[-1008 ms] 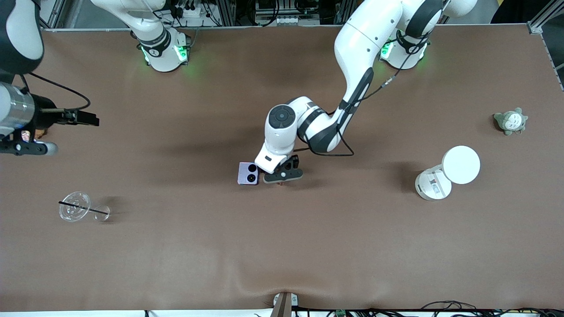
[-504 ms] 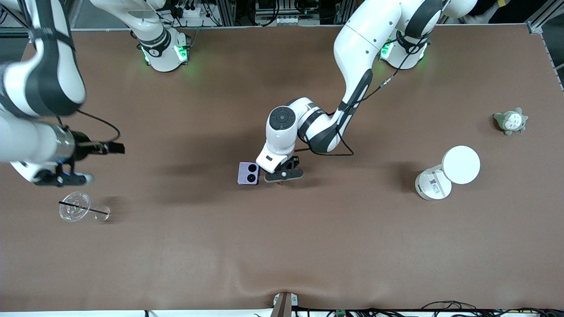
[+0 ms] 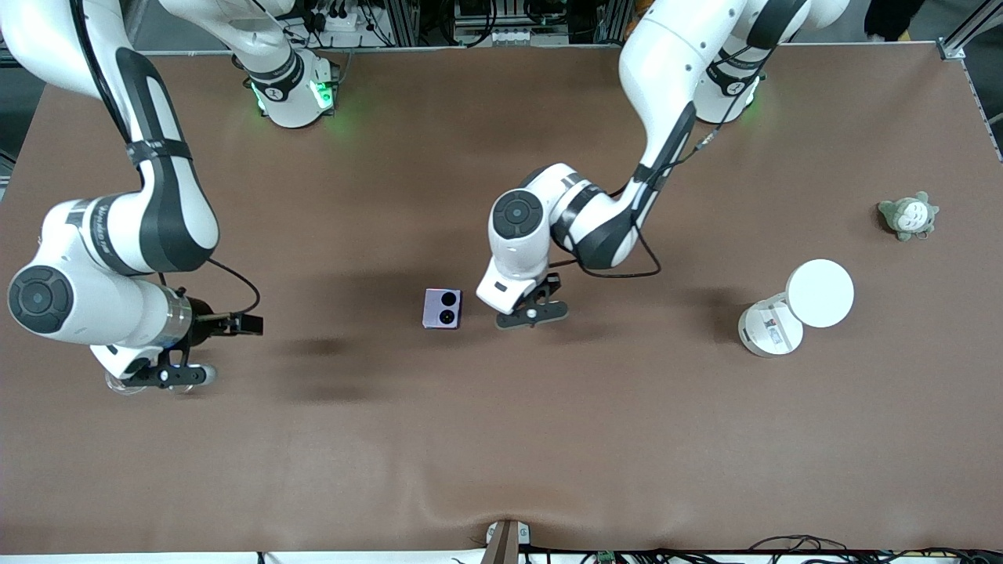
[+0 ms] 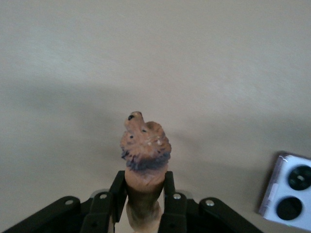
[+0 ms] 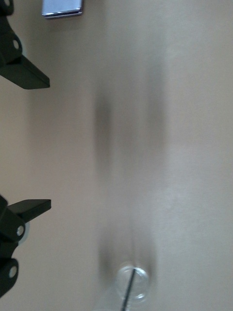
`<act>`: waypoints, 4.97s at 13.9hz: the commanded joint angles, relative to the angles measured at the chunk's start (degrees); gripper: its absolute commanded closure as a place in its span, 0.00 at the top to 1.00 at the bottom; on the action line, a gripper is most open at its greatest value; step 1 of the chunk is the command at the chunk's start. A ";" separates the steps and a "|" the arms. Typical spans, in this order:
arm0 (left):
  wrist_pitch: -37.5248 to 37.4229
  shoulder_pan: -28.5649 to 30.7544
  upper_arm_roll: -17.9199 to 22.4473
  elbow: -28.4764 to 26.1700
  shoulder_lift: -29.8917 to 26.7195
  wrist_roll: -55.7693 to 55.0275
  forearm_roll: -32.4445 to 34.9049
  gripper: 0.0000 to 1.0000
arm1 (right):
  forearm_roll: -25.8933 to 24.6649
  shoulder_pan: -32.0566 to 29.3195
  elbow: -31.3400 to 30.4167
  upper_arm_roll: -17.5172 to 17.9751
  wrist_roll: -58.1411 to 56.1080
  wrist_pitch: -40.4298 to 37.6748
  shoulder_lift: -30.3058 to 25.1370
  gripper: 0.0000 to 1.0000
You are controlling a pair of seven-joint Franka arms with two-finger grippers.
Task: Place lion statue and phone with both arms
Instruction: 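Carry the lion toward the lamp while the right gripper reaches the phone, then grasp the white phone with the right gripper while the left gripper lowers the lion, then release the lion beside the lamp while the right gripper carries the phone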
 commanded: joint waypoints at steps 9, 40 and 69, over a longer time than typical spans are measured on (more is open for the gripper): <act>14.76 16.84 -0.40 -29.52 -17.65 18.05 5.22 0.00 | 0.51 6.16 1.91 0.07 10.54 13.67 6.45 1.00; 27.17 29.17 -0.93 -36.83 -15.63 37.86 5.13 1.00 | 0.16 28.84 -3.88 -0.29 35.69 23.06 17.44 1.00; -11.15 31.72 -1.63 -13.45 -34.43 38.56 1.53 1.00 | -4.23 -4.47 6.57 -1.17 2.82 27.03 21.83 0.37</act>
